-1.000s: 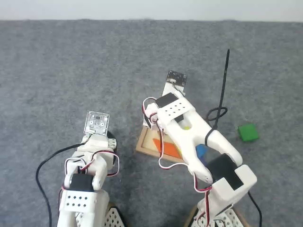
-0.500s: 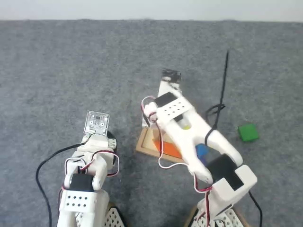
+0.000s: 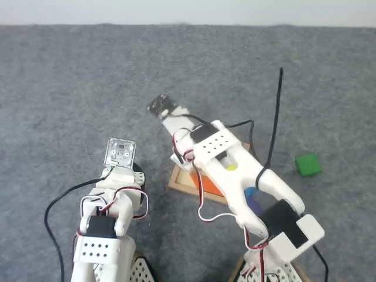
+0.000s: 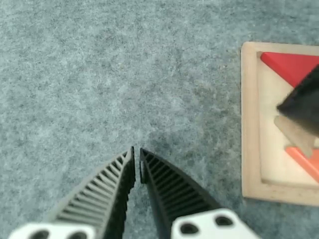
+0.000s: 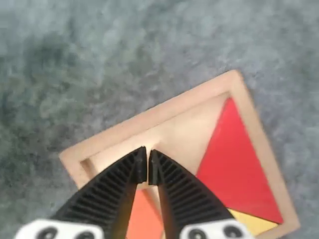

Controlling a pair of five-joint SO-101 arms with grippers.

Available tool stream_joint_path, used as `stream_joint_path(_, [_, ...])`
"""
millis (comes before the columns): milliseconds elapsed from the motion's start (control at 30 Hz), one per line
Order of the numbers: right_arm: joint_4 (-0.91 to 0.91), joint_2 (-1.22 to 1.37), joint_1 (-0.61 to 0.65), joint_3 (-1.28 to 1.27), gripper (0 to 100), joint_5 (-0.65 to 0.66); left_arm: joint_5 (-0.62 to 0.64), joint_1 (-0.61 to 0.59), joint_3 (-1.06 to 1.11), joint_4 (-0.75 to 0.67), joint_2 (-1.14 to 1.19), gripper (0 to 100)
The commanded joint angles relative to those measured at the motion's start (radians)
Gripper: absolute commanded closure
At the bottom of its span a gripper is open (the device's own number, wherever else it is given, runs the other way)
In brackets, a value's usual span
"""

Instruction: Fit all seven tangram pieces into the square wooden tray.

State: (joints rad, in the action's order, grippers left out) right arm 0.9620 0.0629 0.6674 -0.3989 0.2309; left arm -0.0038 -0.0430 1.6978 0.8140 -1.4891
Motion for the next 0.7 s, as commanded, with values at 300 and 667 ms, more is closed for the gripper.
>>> stream_joint_path(300, [0.140,-0.245,-0.010,-0.127,99.2,0.149,0.005,-0.005,-0.008,0.002,-0.012,99])
stream_joint_path(667, [0.076,-0.099,-0.015,-0.117,99.2,0.135,0.005,-0.005,-0.008,0.002,-0.012,99])
